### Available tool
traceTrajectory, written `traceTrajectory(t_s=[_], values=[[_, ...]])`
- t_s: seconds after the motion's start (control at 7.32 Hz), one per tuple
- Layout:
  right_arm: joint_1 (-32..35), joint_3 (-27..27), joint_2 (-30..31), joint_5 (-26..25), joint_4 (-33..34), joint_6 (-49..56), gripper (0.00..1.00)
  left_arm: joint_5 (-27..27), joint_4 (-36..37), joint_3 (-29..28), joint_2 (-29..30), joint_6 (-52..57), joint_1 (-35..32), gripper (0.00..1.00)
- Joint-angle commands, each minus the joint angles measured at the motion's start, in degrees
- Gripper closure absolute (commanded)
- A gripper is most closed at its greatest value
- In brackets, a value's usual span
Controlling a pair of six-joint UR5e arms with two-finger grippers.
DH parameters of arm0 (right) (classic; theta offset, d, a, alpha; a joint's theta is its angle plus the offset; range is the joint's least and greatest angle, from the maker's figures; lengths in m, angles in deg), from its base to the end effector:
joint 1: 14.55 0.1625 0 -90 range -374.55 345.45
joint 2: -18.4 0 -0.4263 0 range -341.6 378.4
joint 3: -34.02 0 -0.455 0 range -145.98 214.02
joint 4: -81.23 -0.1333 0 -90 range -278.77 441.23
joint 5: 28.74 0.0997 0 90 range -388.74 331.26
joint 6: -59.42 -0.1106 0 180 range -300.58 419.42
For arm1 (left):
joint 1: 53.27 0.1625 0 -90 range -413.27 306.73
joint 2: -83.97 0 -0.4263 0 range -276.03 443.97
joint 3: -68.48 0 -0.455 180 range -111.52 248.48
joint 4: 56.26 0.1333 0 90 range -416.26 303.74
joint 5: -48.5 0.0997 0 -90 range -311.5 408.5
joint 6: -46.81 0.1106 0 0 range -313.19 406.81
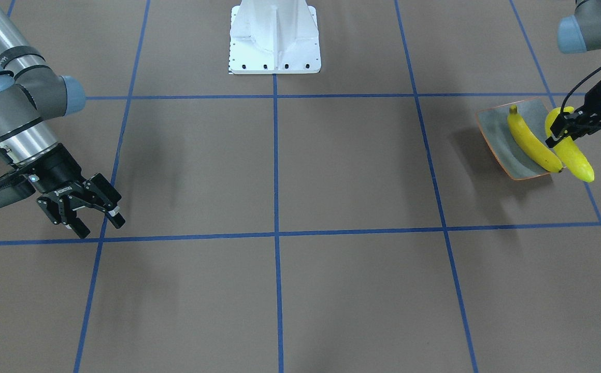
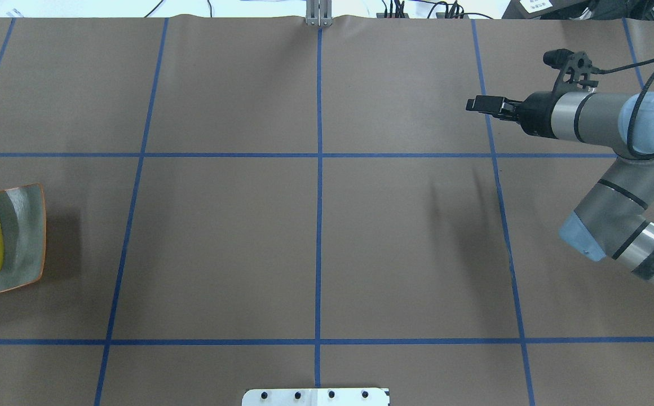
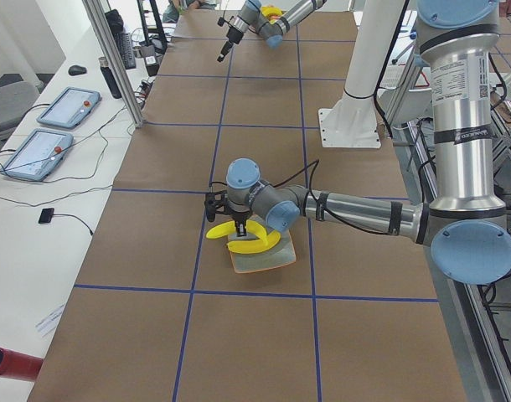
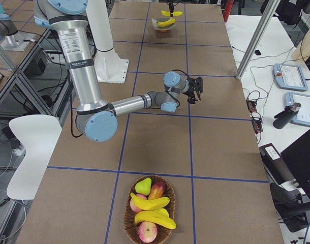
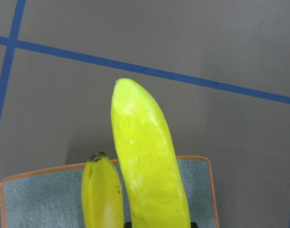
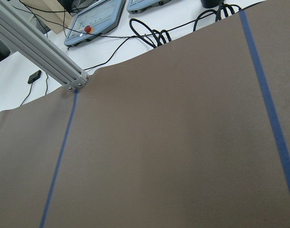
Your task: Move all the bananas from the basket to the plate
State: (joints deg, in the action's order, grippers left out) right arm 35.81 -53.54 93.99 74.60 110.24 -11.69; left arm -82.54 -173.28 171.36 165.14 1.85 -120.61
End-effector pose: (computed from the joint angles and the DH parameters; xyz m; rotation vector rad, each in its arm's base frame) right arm -0.3529 -0.5949 0.4172 0.5575 -1.1615 0.3235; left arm 0.1431 -0.5004 0.5716 0.0423 0.8685 -0.1703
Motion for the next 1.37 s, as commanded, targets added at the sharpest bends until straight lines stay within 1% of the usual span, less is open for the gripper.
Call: traceTrajectory(t_s=[0.0,0.14,0.27,0.41,0.68,0.82,0.96,1.23], values=[[7.7,-0.5,-0.3,9.4,8.7,9.8,0.0,5.9,5.7,0.5,-1.2,1.9,0.1,1.0],[11.6,-1.3,0.1,15.0,11.6,13.6,0.0,6.3,7.4,0.7,-1.1,1.9,0.1,1.0],[12.2,-1.6,1.0,16.1,11.9,13.7,0.0,6.3,10.7,0.7,-0.8,1.8,0.1,1.0],[12.1,-1.6,1.8,16.1,11.9,13.7,0.0,6.5,16.1,1.7,-0.6,1.6,0.0,1.0],[12.3,-1.7,2.5,16.2,11.8,13.7,0.0,6.4,23.5,4.3,-0.2,-0.7,0.5,1.0],[12.2,-2.8,4.1,16.1,11.8,13.6,0.0,6.4,24.5,4.7,0.7,-4.7,2.1,1.0],[12.2,-3.0,4.3,16.1,11.8,13.6,0.0,6.5,24.5,4.6,0.8,-7.2,4.4,1.0],[12.2,-2.9,4.4,16.1,11.8,13.6,0.0,7.6,24.5,4.4,0.7,-8.9,5.9,1.0]])
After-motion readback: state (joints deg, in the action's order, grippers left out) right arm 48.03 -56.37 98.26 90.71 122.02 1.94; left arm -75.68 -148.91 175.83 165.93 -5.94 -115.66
